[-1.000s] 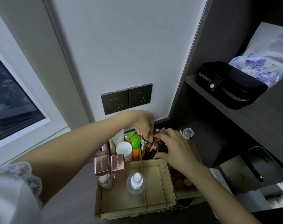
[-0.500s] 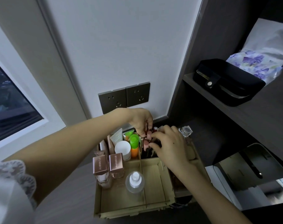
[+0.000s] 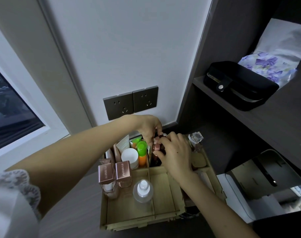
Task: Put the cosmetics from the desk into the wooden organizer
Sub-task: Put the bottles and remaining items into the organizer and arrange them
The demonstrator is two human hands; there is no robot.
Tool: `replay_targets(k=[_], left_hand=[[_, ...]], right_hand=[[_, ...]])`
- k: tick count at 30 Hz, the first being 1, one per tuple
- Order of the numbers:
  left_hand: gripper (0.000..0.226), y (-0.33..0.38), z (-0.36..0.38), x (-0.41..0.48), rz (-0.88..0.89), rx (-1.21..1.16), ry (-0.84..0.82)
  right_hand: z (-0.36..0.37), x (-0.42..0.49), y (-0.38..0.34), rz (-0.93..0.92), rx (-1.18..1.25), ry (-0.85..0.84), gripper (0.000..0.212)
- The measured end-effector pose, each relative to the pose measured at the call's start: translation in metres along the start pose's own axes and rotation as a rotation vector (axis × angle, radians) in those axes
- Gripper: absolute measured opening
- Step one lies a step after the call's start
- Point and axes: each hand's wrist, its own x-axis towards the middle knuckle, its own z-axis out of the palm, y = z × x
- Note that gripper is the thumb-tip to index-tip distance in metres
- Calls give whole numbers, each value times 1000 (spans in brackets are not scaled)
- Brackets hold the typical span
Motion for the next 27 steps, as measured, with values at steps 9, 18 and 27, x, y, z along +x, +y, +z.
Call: replay_targets(k=[9,18,27], left_hand=[[47,-10,7,0,-3,-48,55],[42,-10,7,-4,-31,-151,87],[34,-2,5,-3,-11,-232,178]], right_hand=[[-22,-15,21,194,327,11,42],[-32,13,26,174,379,-166,50],[-34,57,16,113,223,-358,23]])
